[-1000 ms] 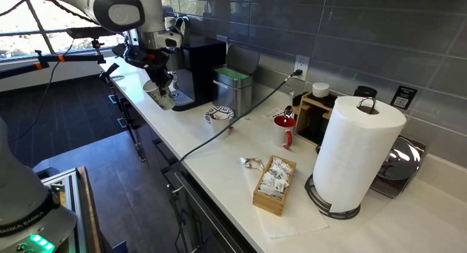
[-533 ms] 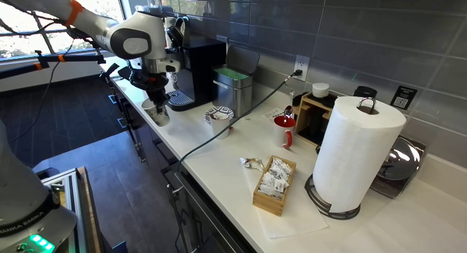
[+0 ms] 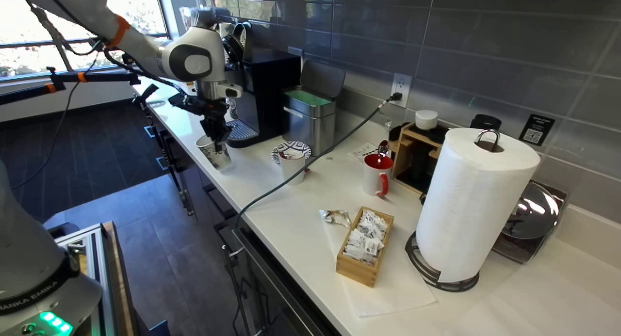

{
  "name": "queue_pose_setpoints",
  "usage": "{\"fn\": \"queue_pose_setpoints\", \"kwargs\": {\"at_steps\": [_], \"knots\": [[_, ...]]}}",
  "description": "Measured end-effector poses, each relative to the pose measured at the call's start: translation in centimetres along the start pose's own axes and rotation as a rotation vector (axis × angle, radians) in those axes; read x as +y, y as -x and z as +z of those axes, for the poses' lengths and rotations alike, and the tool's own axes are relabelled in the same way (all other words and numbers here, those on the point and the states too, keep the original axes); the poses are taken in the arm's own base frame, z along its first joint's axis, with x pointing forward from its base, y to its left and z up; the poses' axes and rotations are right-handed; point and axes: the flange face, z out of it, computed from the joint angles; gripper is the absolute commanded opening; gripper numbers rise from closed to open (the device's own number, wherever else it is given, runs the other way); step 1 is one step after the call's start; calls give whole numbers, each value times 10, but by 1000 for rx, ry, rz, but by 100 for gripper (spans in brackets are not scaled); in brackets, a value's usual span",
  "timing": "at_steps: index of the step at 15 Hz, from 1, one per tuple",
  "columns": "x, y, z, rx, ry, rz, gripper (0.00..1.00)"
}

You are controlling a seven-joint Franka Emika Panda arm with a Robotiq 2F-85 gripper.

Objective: Pick up the cup from the top cabinet and put it on the kitchen unit base top

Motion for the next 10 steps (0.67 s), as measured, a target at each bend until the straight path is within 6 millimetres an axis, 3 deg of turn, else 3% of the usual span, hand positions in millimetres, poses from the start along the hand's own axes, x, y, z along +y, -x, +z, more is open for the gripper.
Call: {"fn": "queue_pose_setpoints", "kwargs": {"at_steps": [2, 10], "knots": [[1, -13, 5, -7, 4, 3, 34], [10, -42, 8, -34, 3, 19, 93]]}}
